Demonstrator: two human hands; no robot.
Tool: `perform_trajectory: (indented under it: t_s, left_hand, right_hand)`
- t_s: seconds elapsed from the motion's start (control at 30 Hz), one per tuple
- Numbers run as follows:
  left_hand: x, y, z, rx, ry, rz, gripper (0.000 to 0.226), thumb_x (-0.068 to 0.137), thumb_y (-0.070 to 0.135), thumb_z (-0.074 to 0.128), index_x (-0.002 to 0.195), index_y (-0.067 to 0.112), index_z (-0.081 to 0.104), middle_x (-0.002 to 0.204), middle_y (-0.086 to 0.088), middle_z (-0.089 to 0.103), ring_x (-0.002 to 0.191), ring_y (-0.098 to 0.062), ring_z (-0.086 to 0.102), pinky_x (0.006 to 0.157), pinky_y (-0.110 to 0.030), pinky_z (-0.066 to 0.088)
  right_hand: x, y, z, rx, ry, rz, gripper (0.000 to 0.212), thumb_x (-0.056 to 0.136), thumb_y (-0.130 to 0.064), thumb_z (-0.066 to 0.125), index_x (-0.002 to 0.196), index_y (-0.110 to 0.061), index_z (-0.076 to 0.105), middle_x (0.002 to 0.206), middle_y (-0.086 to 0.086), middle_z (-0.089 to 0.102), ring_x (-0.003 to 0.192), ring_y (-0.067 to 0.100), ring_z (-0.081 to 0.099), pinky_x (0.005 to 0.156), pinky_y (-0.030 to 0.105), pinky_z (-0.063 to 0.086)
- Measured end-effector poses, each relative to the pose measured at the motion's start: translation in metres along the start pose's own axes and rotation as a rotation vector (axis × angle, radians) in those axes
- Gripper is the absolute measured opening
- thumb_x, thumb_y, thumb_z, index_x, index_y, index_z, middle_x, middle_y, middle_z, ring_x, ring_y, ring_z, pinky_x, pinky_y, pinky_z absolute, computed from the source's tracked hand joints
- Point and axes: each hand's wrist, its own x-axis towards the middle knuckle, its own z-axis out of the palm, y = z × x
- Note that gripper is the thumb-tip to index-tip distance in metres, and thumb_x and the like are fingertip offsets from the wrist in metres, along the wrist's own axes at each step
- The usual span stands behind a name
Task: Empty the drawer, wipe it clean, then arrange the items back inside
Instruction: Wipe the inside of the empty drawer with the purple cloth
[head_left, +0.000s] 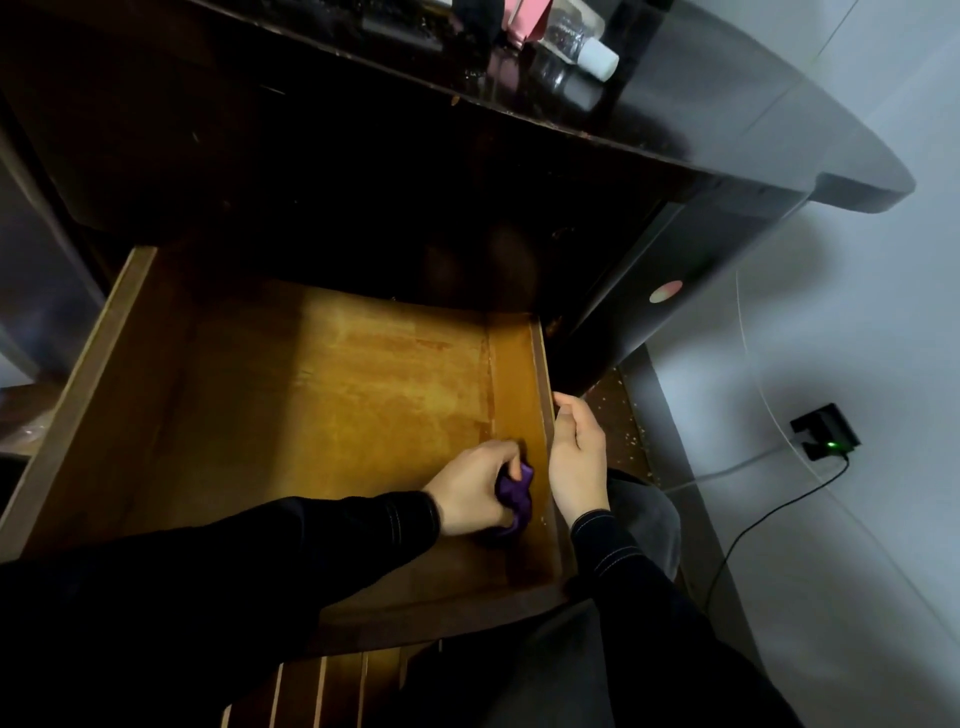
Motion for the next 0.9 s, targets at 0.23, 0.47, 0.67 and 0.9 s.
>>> perform_trajectory:
  t_s: [0.23, 0.47, 0.67, 0.9]
  left_hand:
    - [-0.009, -0.003, 0.012, -0.014, 0.025, 0.078, 0.038, 0.06, 0.012, 0.082, 0.081, 0.02, 0.051, 0.091, 0.003, 0.057, 0.081, -0.014, 0.051, 0.067, -0.029, 0.041]
    - [-0.015, 0.001, 0.012, -0.056, -0.006, 0.081, 0.032, 0.061, 0.019, 0.083, 0.078, 0.023, 0.056, 0.085, 0.012, 0.059, 0.079, -0.006, 0.055, 0.066, -0.022, 0.044]
    - [-0.027, -0.007, 0.021, 0.076, -0.195, -0.006, 0.02, 0.072, 0.005, 0.079, 0.088, 0.01, 0.068, 0.1, -0.005, 0.068, 0.091, -0.018, 0.062, 0.08, -0.033, 0.052]
    - [-0.035, -0.003, 0.011, -0.222, -0.265, 0.105, 0.029, 0.074, -0.005, 0.077, 0.101, 0.007, 0.076, 0.098, 0.003, 0.065, 0.091, -0.016, 0.068, 0.086, -0.028, 0.056]
  right_hand:
    - [0.001, 0.001, 0.0, -0.016, 0.008, -0.001, 0.032, 0.11, -0.02, 0.033, 0.127, -0.018, 0.06, 0.112, -0.002, 0.066, 0.104, 0.01, 0.061, 0.085, 0.021, 0.05]
    - [-0.001, 0.0, 0.0, -0.019, 0.007, 0.003, 0.033, 0.11, -0.023, 0.032, 0.127, -0.021, 0.06, 0.114, 0.002, 0.065, 0.108, 0.017, 0.061, 0.099, 0.043, 0.052]
    - [-0.001, -0.003, 0.001, -0.019, 0.006, 0.017, 0.034, 0.11, -0.026, 0.031, 0.129, -0.022, 0.06, 0.118, -0.002, 0.065, 0.113, 0.014, 0.059, 0.103, 0.045, 0.05]
    - [0.001, 0.0, 0.001, -0.01, 0.016, 0.028, 0.034, 0.11, -0.026, 0.032, 0.13, -0.023, 0.06, 0.121, -0.001, 0.065, 0.116, 0.017, 0.059, 0.105, 0.048, 0.049]
